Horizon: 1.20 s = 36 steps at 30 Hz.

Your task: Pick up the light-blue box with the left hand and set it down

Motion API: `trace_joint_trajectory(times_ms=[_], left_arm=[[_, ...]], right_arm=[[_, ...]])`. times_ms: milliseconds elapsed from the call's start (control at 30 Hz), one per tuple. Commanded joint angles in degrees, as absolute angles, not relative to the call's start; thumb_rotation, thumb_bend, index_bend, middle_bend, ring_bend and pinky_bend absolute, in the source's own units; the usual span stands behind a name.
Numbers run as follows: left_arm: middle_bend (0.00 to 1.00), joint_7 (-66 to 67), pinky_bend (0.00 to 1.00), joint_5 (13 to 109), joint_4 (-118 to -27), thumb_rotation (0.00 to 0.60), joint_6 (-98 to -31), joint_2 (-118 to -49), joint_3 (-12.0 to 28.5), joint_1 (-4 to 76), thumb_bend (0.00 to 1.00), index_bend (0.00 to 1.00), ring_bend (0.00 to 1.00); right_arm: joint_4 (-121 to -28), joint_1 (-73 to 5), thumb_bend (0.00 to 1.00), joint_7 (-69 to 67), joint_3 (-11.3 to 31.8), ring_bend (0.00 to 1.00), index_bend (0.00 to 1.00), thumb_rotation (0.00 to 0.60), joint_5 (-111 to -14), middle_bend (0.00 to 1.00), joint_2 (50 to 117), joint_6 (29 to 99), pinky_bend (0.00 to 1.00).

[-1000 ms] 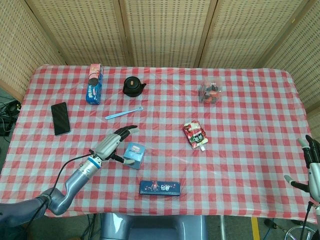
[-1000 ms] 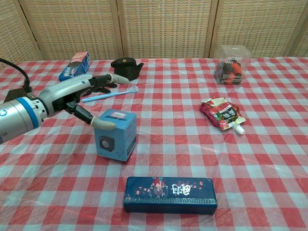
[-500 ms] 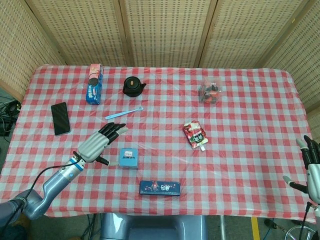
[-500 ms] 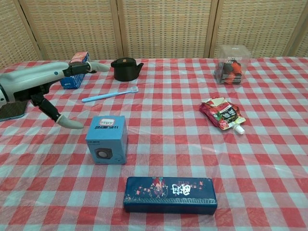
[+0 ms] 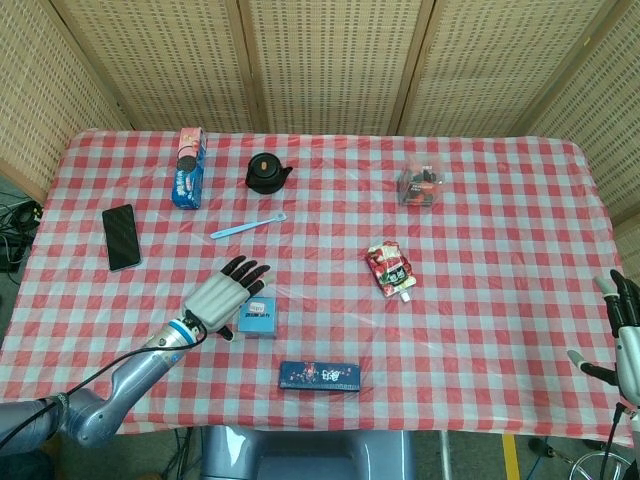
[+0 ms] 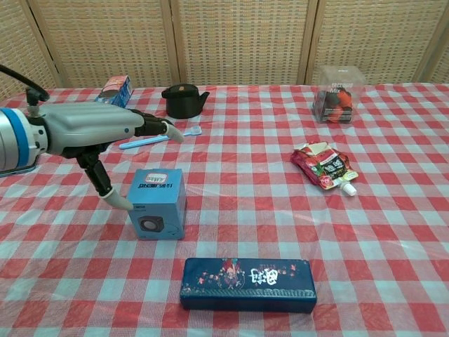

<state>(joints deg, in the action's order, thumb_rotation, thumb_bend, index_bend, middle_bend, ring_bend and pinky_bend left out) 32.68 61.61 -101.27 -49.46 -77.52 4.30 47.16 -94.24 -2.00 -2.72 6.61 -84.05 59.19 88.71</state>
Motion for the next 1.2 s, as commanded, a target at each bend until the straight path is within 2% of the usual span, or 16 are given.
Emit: trace_joint_trajectory(times_ms=[33, 200, 400, 500, 700, 933, 1000, 1067, 1133, 1200], left_arm=[[0.06, 46.6, 0.0, 46.1, -108.4, 0.6, -52.8, -79.4, 5.8, 53.2, 0.0, 0.1, 0.0], [0.06, 56.0, 0.0, 33.2, -112.3, 0.6, -59.6, -81.9, 5.6, 58.0, 0.0, 0.11, 0.0], [0.05, 62.9, 0.0, 26.0, -113.6, 0.6, -66.9, -85.0, 5.7, 61.6, 0.0, 0.12, 0.0], [0.05, 65.5, 0.01, 24.4, -113.1, 0.6, -69.9, -86.9, 5.7, 63.0, 0.0, 0.12, 0.0], [0.05, 69.6, 0.09, 19.2, -111.7, 0.6, -74.6, -91.0, 6.0, 65.1, 0.0, 0.11, 0.0], [0.06, 71.4, 0.1, 17.2, -109.7, 0.6, -76.8, -93.6, 6.5, 66.4, 0.0, 0.12, 0.02], [0.08, 71.7, 0.13, 17.0, -108.9, 0.6, -76.8, -94.0, 6.4, 66.6, 0.0, 0.12, 0.04], [0.13, 72.2, 0.21, 16.9, -108.1, 0.6, -76.9, -94.4, 6.2, 66.9, 0.0, 0.14, 0.11], [0.2, 72.5, 0.28, 16.8, -107.3, 0.6, -77.3, -94.8, 6.1, 67.0, 0.0, 0.2, 0.18], [0.3, 72.7, 0.36, 16.6, -106.9, 0.6, -77.4, -95.2, 6.2, 67.0, 0.0, 0.31, 0.28]], right_arm=[[-94.2, -2.0, 0.0, -2.7, 6.6, 0.0, 0.0, 0.6, -84.0, 0.0, 59.2, 88.6, 0.0], [-94.2, -2.0, 0.0, -2.9, 6.6, 0.0, 0.0, 0.6, -84.0, 0.0, 59.2, 88.6, 0.0], [-94.1, -2.0, 0.0, -2.9, 6.6, 0.0, 0.0, 0.6, -84.1, 0.0, 59.2, 88.7, 0.0], [-94.2, -2.0, 0.0, -2.8, 6.5, 0.0, 0.0, 0.6, -84.2, 0.0, 59.2, 88.6, 0.0], [-94.1, -2.1, 0.0, -2.9, 6.6, 0.0, 0.0, 0.6, -84.0, 0.0, 59.2, 88.5, 0.0], [-93.9, -2.2, 0.0, -2.8, 6.5, 0.0, 0.0, 0.6, -83.9, 0.0, 59.3, 88.3, 0.0], [-93.9, -2.2, 0.0, -2.9, 6.6, 0.0, 0.0, 0.6, -83.8, 0.0, 59.3, 88.2, 0.0], [-93.8, -2.2, 0.0, -2.9, 6.6, 0.0, 0.0, 0.6, -83.8, 0.0, 59.4, 88.1, 0.0], [-93.8, -2.2, 0.0, -2.8, 6.5, 0.0, 0.0, 0.6, -83.9, 0.0, 59.4, 88.1, 0.0], [-93.8, -2.2, 0.0, -2.8, 6.5, 0.0, 0.0, 0.6, -83.9, 0.0, 59.4, 88.2, 0.0]])
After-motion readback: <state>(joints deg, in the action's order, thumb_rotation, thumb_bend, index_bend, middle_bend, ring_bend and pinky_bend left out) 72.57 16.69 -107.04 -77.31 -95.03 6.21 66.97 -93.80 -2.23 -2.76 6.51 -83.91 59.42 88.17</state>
